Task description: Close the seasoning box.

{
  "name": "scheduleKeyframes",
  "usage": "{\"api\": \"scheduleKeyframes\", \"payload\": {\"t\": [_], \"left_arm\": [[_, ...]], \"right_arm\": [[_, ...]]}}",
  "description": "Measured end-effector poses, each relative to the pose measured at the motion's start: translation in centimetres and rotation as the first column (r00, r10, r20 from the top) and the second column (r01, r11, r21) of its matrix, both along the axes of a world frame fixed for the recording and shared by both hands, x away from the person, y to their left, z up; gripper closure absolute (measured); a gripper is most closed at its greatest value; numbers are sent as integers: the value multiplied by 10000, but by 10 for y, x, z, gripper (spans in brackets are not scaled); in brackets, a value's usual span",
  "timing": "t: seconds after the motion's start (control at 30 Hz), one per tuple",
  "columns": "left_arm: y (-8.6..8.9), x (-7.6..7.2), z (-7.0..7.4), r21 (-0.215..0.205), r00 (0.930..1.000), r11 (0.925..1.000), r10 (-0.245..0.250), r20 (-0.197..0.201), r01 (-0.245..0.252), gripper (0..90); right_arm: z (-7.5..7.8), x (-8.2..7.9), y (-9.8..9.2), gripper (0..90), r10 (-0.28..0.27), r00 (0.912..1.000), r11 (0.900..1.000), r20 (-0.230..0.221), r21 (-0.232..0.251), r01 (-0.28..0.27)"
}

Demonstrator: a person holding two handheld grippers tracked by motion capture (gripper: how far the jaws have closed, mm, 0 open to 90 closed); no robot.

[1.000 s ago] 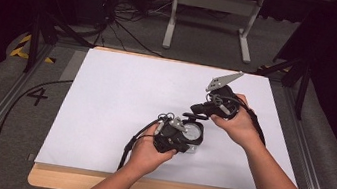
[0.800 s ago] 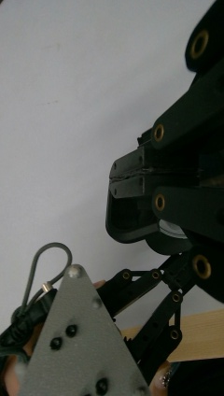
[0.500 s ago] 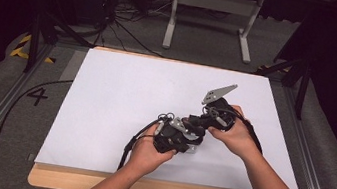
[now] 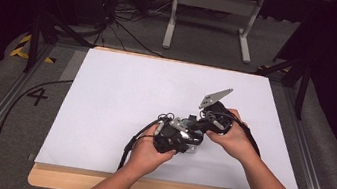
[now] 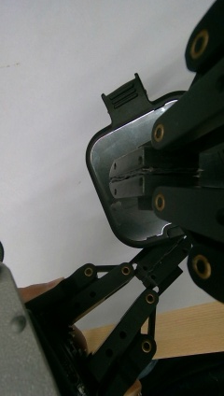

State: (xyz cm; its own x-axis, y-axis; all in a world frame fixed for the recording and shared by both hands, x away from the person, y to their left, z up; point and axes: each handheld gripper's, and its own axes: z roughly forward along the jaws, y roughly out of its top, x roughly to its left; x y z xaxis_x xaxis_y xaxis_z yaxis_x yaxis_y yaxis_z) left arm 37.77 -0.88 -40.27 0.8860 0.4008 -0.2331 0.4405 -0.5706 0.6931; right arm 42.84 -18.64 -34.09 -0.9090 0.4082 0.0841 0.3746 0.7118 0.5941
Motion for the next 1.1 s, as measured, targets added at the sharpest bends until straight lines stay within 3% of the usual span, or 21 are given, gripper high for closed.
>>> {"api": "scheduleKeyframes", "payload": {"t": [0.13, 0.23, 0.4, 0.47, 0.6, 0.67, 0.7, 0.77, 0.87, 0.97, 1.1], "left_arm": [[1, -1, 1, 63, 9999, 9999, -81, -127, 81, 900], [2, -3, 4, 59, 9999, 9999, -110, 2, 110, 900], [12, -8, 15, 133, 9997, 9999, -64, 214, 61, 890], [21, -9, 22, -39, 9997, 10000, 70, 254, -69, 855], [41, -10, 33, -317, 9977, 9981, 532, 413, -520, 843], [55, -9, 37, -466, 9950, 9952, 881, 475, -859, 828], [61, -8, 40, -486, 9936, 9938, 1020, 481, -997, 823], [72, -7, 42, -661, 9894, 9890, 1359, 506, -1324, 820], [90, -4, 44, -832, 9809, 9796, 1875, 514, -1829, 810], [105, -1, 45, -843, 9713, 9702, 2319, 522, -2271, 803], [124, 4, 44, -1060, 9550, 9517, 2938, 402, -2883, 791]], "right_arm": [[1, 0, 0, 900, 6, 10000, 10000, 20, 4, -6], [4, -1, 0, 900, 57, 9999, 9998, 90, 214, -59], [23, -6, -7, 890, -22, 9988, 9954, 486, 956, -25], [31, -7, -13, 796, -276, 9967, 9915, 768, 1289, 176], [43, -8, -29, 727, -815, 9896, 9831, 1186, 1728, 602], [48, -7, -41, 698, -1188, 9837, 9767, 1348, 1941, 914], [52, -5, -54, 679, -1529, 9791, 9681, 1344, 2192, 1211], [53, -5, -58, 674, -1640, 9772, 9648, 1348, 2285, 1304], [55, -1, -77, 619, -2120, 9663, 9529, 1462, 2506, 1711], [53, 4, -97, 586, -2677, 9490, 9377, 1667, 2714, 2169], [46, 9, -123, 551, -3401, 9210, 9132, 1899, 3005, 2752]]}}
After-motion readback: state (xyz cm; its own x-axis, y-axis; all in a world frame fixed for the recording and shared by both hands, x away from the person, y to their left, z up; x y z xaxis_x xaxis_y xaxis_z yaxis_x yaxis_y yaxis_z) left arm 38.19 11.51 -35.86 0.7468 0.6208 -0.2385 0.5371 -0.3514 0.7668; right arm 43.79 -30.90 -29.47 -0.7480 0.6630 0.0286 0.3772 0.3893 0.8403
